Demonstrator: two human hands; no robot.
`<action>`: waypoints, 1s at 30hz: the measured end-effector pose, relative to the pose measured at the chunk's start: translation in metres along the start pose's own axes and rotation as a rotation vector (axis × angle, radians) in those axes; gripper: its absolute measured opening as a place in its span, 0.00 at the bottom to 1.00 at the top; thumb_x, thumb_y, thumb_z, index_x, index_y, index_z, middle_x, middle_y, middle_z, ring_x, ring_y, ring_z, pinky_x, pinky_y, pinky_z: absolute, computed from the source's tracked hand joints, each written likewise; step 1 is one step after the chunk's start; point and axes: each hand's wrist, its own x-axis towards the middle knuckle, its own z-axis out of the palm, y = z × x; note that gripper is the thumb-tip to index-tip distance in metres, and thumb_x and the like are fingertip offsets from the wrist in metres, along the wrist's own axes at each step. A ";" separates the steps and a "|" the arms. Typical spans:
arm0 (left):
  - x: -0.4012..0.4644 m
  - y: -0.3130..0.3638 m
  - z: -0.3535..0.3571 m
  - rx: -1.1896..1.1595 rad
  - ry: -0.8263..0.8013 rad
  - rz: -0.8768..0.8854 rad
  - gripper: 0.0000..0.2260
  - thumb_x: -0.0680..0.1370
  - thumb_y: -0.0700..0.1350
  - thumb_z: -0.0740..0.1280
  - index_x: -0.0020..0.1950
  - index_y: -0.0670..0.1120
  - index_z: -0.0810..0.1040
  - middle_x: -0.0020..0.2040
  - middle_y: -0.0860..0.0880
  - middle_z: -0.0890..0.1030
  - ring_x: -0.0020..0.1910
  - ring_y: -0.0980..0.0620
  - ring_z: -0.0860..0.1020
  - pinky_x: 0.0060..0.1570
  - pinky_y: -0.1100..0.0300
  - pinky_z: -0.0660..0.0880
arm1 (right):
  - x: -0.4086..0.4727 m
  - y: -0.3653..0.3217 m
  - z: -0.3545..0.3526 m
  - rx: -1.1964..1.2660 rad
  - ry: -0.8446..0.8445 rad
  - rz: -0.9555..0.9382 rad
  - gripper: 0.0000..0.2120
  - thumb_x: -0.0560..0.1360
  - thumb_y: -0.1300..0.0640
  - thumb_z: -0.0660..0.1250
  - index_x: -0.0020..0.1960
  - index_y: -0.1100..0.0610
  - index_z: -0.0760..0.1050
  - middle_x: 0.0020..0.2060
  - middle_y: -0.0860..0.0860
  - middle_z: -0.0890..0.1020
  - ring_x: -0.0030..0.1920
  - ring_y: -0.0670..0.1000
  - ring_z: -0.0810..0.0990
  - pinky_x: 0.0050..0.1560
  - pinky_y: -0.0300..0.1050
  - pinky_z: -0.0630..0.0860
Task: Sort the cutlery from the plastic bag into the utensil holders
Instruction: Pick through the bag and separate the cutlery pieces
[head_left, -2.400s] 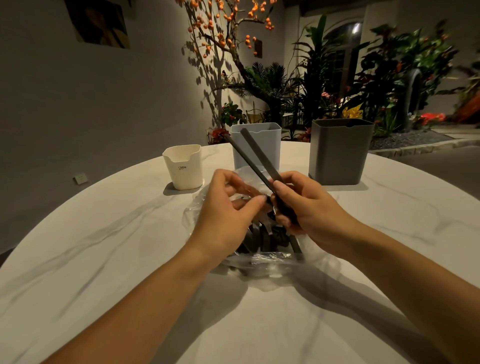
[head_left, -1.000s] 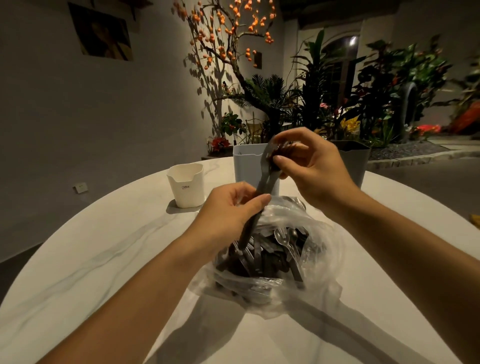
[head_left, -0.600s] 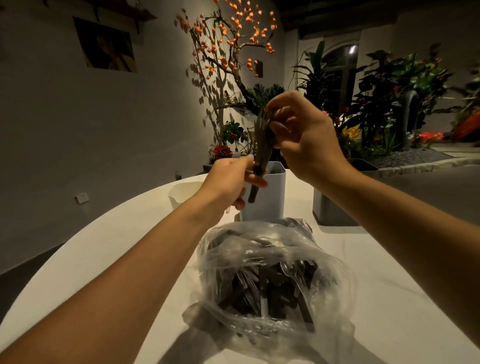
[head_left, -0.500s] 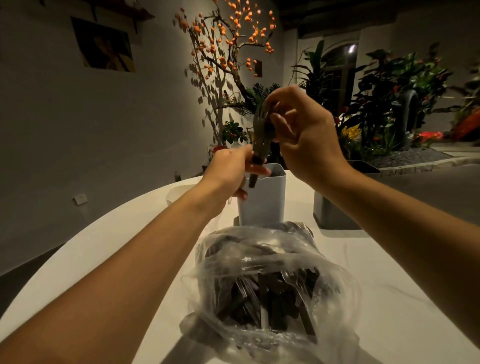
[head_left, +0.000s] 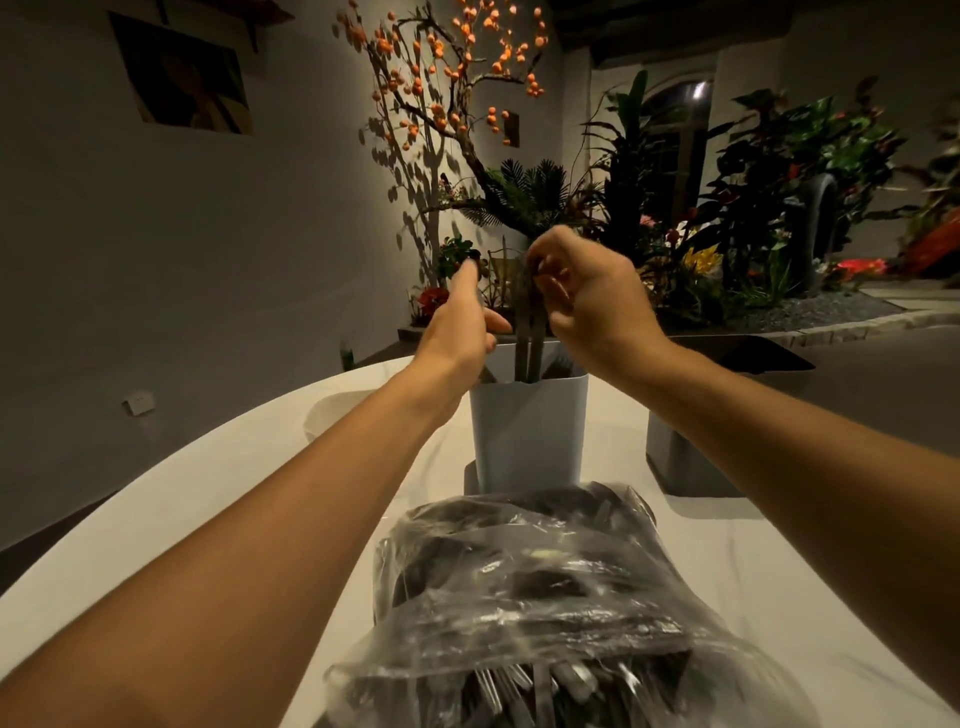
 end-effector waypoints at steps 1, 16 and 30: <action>0.004 -0.006 -0.003 -0.049 -0.006 -0.008 0.26 0.85 0.58 0.47 0.52 0.43 0.78 0.37 0.45 0.73 0.37 0.51 0.71 0.50 0.51 0.72 | -0.001 0.005 0.008 -0.031 -0.064 0.051 0.17 0.74 0.65 0.71 0.61 0.54 0.74 0.54 0.53 0.80 0.53 0.53 0.80 0.51 0.53 0.82; 0.007 -0.047 -0.071 -0.016 0.153 0.221 0.09 0.84 0.42 0.62 0.52 0.51 0.81 0.51 0.50 0.83 0.53 0.50 0.80 0.55 0.56 0.79 | 0.016 -0.053 0.064 0.233 -0.152 0.136 0.06 0.76 0.61 0.72 0.53 0.54 0.79 0.44 0.47 0.83 0.44 0.44 0.82 0.48 0.40 0.82; 0.031 -0.113 -0.143 0.269 0.333 -0.042 0.18 0.84 0.42 0.52 0.57 0.46 0.81 0.52 0.48 0.81 0.53 0.48 0.75 0.50 0.55 0.71 | 0.009 -0.074 0.198 -0.060 -0.521 0.131 0.04 0.75 0.59 0.74 0.48 0.51 0.83 0.47 0.50 0.83 0.47 0.51 0.81 0.50 0.47 0.82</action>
